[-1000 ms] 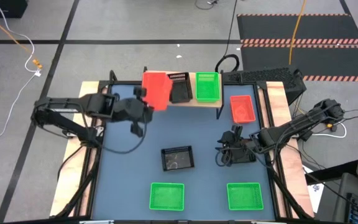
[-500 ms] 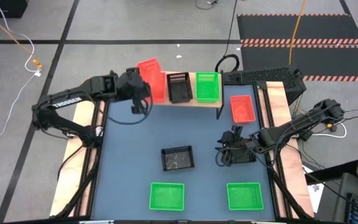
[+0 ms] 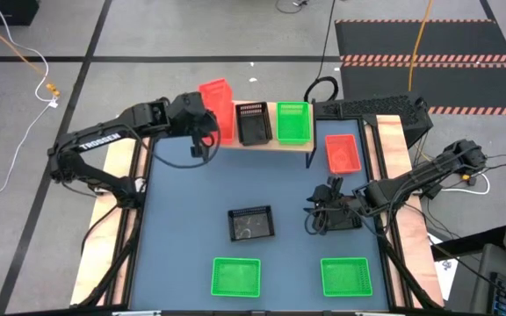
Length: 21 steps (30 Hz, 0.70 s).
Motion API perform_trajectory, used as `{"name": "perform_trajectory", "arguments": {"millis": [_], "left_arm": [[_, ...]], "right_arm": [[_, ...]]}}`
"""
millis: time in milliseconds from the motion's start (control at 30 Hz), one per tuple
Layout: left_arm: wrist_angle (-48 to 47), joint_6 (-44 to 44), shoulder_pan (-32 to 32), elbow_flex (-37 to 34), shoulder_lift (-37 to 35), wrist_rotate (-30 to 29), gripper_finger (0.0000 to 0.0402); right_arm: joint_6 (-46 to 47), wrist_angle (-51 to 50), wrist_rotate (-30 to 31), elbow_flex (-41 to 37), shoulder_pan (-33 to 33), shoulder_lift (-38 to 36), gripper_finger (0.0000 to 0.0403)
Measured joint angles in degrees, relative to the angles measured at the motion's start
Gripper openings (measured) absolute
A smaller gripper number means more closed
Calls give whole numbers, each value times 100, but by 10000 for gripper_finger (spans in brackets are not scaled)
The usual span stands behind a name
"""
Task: Stack baskets on shelf by color
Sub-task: Stack the left orange bin on the other orange bin on the shelf, then stack the left black bin on the other black bin on the shelf
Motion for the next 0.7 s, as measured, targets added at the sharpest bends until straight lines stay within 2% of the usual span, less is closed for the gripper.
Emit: {"name": "perform_trajectory", "arguments": {"millis": [200, 700], "left_arm": [[-64, -28, 37, -4, 173, 49, 45], [-93, -24, 101, -4, 328, 56, 46]], "right_arm": [[-11, -2, 0, 0, 0, 0, 157], [-94, -4, -1, 0, 0, 0, 157]]}}
